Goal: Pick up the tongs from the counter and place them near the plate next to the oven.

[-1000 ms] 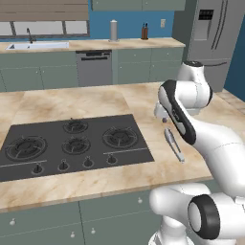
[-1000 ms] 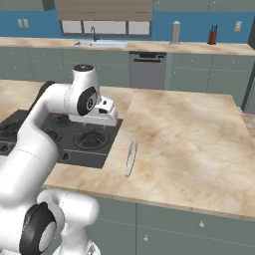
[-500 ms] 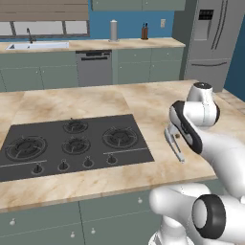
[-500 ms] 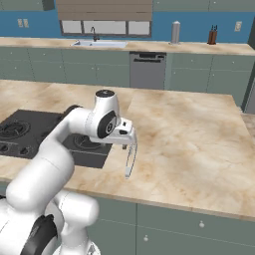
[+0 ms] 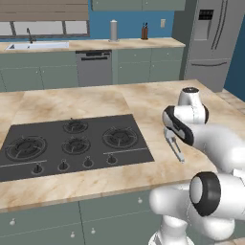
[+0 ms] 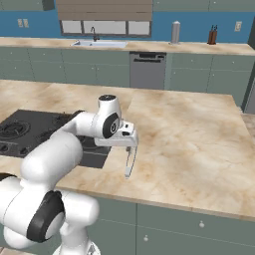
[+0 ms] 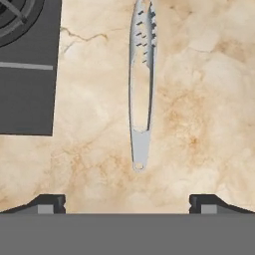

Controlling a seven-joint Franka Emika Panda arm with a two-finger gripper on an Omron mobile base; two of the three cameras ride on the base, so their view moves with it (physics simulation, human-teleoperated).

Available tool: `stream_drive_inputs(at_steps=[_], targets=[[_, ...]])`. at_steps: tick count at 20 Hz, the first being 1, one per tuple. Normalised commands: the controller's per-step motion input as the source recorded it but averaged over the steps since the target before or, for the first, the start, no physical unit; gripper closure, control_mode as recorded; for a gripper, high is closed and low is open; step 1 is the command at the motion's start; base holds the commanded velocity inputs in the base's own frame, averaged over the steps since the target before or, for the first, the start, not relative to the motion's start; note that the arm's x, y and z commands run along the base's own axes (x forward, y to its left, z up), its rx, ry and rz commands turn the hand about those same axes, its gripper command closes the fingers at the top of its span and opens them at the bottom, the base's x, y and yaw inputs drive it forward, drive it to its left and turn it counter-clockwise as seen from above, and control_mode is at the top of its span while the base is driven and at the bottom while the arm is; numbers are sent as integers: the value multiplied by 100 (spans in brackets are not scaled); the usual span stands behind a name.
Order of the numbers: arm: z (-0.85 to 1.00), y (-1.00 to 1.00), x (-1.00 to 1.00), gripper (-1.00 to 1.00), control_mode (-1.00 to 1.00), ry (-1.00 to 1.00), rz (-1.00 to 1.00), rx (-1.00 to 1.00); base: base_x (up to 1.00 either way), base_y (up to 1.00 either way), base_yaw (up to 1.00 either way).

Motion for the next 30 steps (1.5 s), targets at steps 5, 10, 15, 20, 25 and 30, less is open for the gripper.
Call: stream_drive_inputs(at_steps=[5,10,15,20,25,30], targets=[[-16,-6,19,-100,-100,14,0,0,0,0,0],[-31,-40,-18,-100,-100,-1,-1,3,0,0,0],[-33,-14,-36,-100,-100,-16,0,12,0,0,0],[-27,0,-8,-100,-100,-21,1,15,0,0,0],[-28,7,23,-100,-100,-5,0,3,0,0,0],[-12,0,9,-100,-100,0,-2,-1,0,0,0]])
